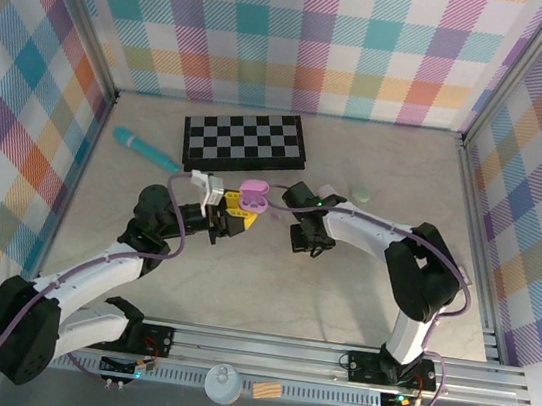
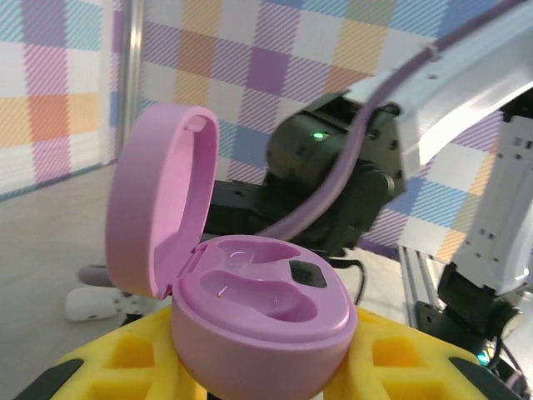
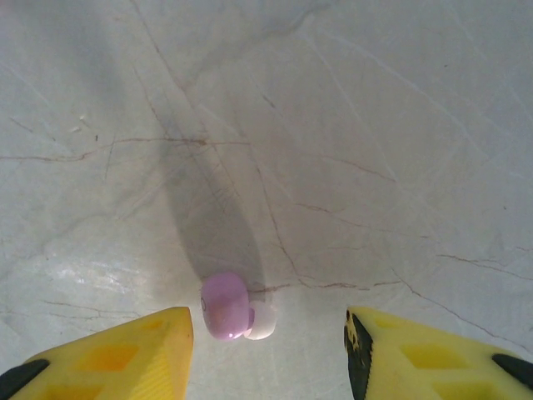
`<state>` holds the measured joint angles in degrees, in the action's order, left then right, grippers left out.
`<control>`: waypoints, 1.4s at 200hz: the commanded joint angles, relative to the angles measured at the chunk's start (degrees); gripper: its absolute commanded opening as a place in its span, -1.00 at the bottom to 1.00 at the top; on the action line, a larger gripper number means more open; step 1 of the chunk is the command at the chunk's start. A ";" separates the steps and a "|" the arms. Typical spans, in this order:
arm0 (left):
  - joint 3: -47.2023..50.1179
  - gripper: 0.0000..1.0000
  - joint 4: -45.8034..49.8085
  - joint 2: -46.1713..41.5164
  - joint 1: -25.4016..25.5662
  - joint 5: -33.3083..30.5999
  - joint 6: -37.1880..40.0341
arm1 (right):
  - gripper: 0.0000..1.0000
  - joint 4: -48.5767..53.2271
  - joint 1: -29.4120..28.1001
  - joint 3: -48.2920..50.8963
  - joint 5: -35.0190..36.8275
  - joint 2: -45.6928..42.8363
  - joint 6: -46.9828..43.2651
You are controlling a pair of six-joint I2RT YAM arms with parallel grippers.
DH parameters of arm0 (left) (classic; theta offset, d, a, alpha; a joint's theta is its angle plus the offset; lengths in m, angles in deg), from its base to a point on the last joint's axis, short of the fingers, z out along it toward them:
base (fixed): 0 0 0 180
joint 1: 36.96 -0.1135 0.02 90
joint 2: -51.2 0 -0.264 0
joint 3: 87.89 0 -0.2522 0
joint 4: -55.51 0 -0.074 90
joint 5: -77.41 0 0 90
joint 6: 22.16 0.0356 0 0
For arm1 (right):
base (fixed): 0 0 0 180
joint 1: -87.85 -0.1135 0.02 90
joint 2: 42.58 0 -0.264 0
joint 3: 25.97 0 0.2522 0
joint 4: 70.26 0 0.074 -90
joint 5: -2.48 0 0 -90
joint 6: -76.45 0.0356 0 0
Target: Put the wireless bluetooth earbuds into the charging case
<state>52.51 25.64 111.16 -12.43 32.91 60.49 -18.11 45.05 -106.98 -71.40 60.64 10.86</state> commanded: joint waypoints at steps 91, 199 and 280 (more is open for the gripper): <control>1.52 -0.49 -2.35 -6.01 -8.49 -3.72 0.26 | -0.03 8.29 -7.64 -7.89 14.69 7.85 -4.26; 1.41 -0.49 -2.48 -6.61 -9.81 -3.57 0.08 | -0.24 14.33 -11.82 -12.78 25.82 15.05 -5.33; 1.41 -0.49 -2.92 -6.34 -9.87 -3.05 -0.17 | -0.34 15.35 -11.82 -12.15 27.03 15.85 -4.44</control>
<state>53.82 25.64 105.54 -21.47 29.28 60.16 -4.36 33.29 -118.93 -45.89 75.15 5.90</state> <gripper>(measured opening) 0.331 0.340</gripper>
